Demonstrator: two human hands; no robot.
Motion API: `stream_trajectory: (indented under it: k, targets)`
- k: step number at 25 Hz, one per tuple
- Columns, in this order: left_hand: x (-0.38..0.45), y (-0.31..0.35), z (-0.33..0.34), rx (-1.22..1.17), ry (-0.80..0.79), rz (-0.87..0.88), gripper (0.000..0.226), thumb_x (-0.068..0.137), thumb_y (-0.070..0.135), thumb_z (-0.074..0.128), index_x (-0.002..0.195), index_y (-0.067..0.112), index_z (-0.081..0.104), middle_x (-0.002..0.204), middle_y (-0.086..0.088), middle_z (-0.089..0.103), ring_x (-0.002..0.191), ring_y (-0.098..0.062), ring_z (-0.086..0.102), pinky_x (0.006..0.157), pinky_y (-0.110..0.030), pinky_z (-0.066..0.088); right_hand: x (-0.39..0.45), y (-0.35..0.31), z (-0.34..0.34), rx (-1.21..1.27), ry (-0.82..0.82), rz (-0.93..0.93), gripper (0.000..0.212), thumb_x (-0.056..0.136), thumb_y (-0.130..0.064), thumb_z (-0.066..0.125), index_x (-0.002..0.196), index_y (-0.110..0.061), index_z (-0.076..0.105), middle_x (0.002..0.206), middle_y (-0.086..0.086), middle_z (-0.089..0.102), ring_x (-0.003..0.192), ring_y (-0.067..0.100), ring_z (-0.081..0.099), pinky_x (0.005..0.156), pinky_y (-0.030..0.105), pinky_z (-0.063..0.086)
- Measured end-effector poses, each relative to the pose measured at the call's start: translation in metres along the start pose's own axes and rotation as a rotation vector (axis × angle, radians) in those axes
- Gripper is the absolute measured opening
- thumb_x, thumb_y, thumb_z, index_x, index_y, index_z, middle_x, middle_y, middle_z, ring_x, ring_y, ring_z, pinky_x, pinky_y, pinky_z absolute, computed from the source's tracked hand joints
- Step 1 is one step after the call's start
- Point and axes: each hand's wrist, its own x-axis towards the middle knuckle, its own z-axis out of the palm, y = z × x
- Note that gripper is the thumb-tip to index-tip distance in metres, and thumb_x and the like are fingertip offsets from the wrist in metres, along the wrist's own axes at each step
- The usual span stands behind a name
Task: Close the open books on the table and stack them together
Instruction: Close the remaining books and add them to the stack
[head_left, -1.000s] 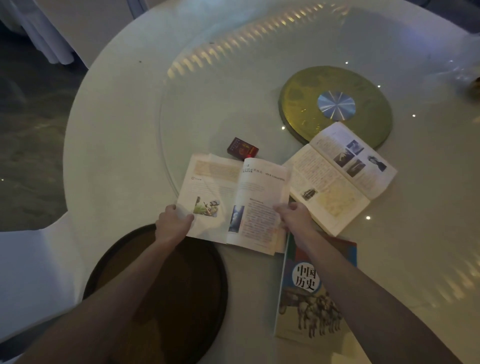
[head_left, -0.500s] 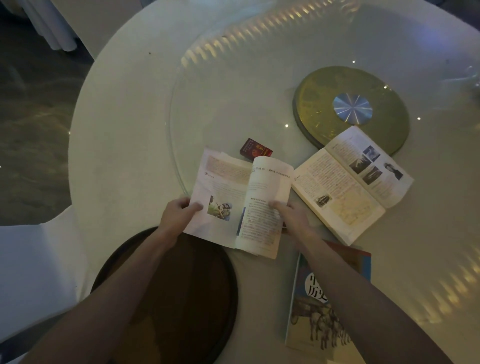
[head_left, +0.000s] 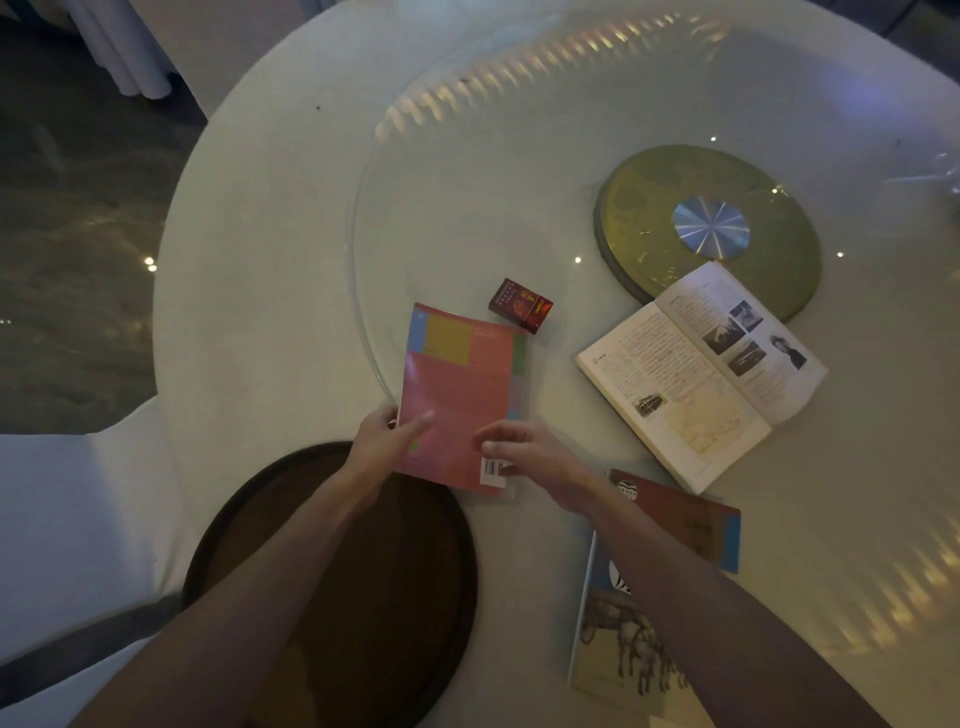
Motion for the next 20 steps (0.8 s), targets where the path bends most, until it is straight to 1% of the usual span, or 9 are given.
stream_trajectory:
  k: [3, 6, 8, 10, 13, 15, 17, 19, 20]
  targets:
    - [-0.01, 0.005, 0.009, 0.021, 0.02, 0.067, 0.029, 0.089, 0.007, 0.071, 0.116, 0.013, 0.065, 0.102, -0.006, 0.074, 0.098, -0.028, 0.073, 0.07, -0.032, 0.061, -0.008, 0.011, 0.004, -0.019, -0.008, 0.015, 0.029, 0.1, -0.017, 0.062, 0.128, -0.014, 0.069, 0.127, 0.004, 0.068, 0.109, 0.018, 0.065, 0.089, 0.03, 0.052]
    - [-0.023, 0.025, 0.012, 0.001, -0.017, 0.158, 0.029, 0.087, 0.002, 0.073, 0.112, 0.015, 0.068, 0.097, -0.004, 0.077, 0.088, -0.021, 0.074, 0.061, -0.023, 0.059, -0.02, 0.011, -0.002, -0.034, 0.077, -0.033, 0.019, 0.098, -0.02, 0.067, 0.116, -0.022, 0.072, 0.109, -0.005, 0.072, 0.095, 0.008, 0.067, 0.078, 0.022, 0.052]
    - [-0.035, 0.045, 0.014, 0.008, -0.117, 0.263, 0.027, 0.086, 0.004, 0.074, 0.111, 0.014, 0.068, 0.097, -0.006, 0.079, 0.084, -0.021, 0.075, 0.065, -0.028, 0.061, -0.027, 0.01, -0.012, -0.058, 0.197, -0.079, 0.016, 0.099, -0.027, 0.066, 0.114, -0.024, 0.07, 0.11, -0.002, 0.074, 0.101, 0.015, 0.071, 0.082, 0.03, 0.057]
    - [-0.047, 0.064, 0.019, 0.221, -0.204, 0.419, 0.022, 0.085, 0.013, 0.073, 0.106, 0.02, 0.069, 0.092, -0.004, 0.077, 0.082, -0.019, 0.074, 0.07, -0.033, 0.06, -0.031, 0.008, -0.03, 0.165, 0.344, -0.091, 0.029, 0.101, -0.035, 0.061, 0.12, -0.015, 0.068, 0.118, 0.012, 0.074, 0.105, 0.026, 0.074, 0.086, 0.04, 0.061]
    - [-0.066, 0.086, 0.031, 0.634, -0.198, 0.594, 0.018, 0.078, 0.026, 0.064, 0.095, 0.031, 0.064, 0.084, 0.006, 0.073, 0.081, -0.019, 0.071, 0.075, -0.04, 0.058, -0.048, 0.008, -0.062, 0.789, 0.473, 0.0, 0.058, 0.104, -0.053, 0.044, 0.127, -0.001, 0.059, 0.121, 0.024, 0.068, 0.104, 0.038, 0.073, 0.079, 0.05, 0.063]
    - [-0.075, 0.092, 0.039, 0.692, -0.205, 0.628, 0.018, 0.078, 0.022, 0.065, 0.093, 0.03, 0.064, 0.085, 0.005, 0.073, 0.082, -0.021, 0.071, 0.078, -0.047, 0.057, -0.063, 0.02, -0.081, 1.079, 0.422, 0.017, 0.079, 0.099, -0.068, 0.04, 0.126, 0.005, 0.053, 0.125, 0.032, 0.063, 0.109, 0.048, 0.069, 0.085, 0.059, 0.06]
    - [-0.083, 0.092, 0.048, 0.73, -0.196, 0.722, 0.02, 0.083, 0.012, 0.069, 0.092, 0.03, 0.066, 0.087, 0.008, 0.074, 0.085, -0.02, 0.07, 0.08, -0.047, 0.056, -0.085, 0.035, -0.096, 1.246, 0.336, -0.036, 0.094, 0.089, -0.08, 0.043, 0.122, 0.007, 0.058, 0.126, 0.038, 0.064, 0.113, 0.054, 0.067, 0.096, 0.065, 0.054]
    - [-0.088, 0.093, 0.058, 0.744, -0.227, 0.868, 0.023, 0.081, 0.001, 0.072, 0.089, 0.022, 0.075, 0.094, 0.006, 0.077, 0.091, -0.021, 0.072, 0.082, -0.045, 0.056, -0.106, 0.047, -0.103, 1.284, 0.265, -0.087, 0.093, 0.085, -0.082, 0.046, 0.122, 0.0, 0.069, 0.127, 0.033, 0.069, 0.116, 0.05, 0.068, 0.105, 0.062, 0.048]
    - [-0.091, 0.093, 0.065, 0.753, -0.253, 0.962, 0.024, 0.076, -0.005, 0.072, 0.086, 0.015, 0.078, 0.095, 0.001, 0.078, 0.092, -0.023, 0.073, 0.082, -0.045, 0.057, -0.117, 0.053, -0.106, 1.287, 0.228, -0.106, 0.085, 0.088, -0.076, 0.051, 0.128, -0.003, 0.069, 0.13, 0.029, 0.069, 0.12, 0.046, 0.067, 0.11, 0.061, 0.044]
